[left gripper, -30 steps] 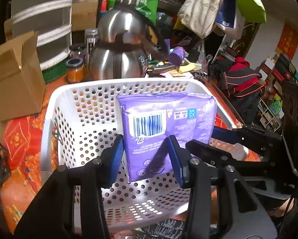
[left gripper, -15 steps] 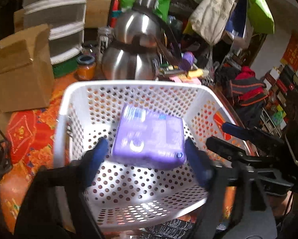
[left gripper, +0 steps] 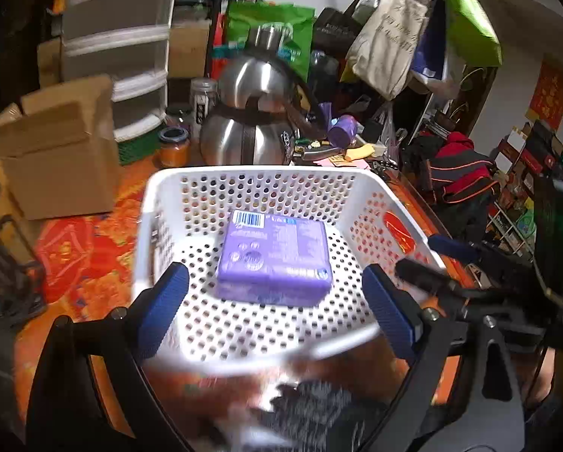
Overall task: Organize soft objects
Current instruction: 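Grasp the black knit glove with the right tool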
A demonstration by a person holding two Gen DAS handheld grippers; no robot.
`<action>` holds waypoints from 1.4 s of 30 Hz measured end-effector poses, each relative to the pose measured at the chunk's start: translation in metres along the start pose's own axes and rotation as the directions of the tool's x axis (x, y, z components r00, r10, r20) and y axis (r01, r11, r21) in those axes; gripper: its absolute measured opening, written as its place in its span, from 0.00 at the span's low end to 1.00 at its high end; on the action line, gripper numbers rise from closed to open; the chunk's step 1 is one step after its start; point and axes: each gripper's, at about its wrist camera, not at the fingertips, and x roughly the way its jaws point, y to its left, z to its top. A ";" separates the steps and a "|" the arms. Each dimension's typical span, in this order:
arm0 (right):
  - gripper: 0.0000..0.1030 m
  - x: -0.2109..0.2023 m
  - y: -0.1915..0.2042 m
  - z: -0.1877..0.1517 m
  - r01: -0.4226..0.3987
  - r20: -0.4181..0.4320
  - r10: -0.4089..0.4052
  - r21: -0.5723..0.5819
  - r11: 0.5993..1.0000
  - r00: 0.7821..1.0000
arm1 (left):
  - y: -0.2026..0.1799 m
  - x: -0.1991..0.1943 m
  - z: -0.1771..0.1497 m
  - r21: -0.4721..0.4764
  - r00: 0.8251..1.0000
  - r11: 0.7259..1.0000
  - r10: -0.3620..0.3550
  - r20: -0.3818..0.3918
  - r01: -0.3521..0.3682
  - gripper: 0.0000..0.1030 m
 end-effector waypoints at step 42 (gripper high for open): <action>0.38 -0.079 0.036 -0.181 -0.107 0.071 0.110 -0.047 0.993 0.991 | -0.029 -0.041 -0.155 0.009 0.997 0.999 -0.036 -0.067 0.036 0.81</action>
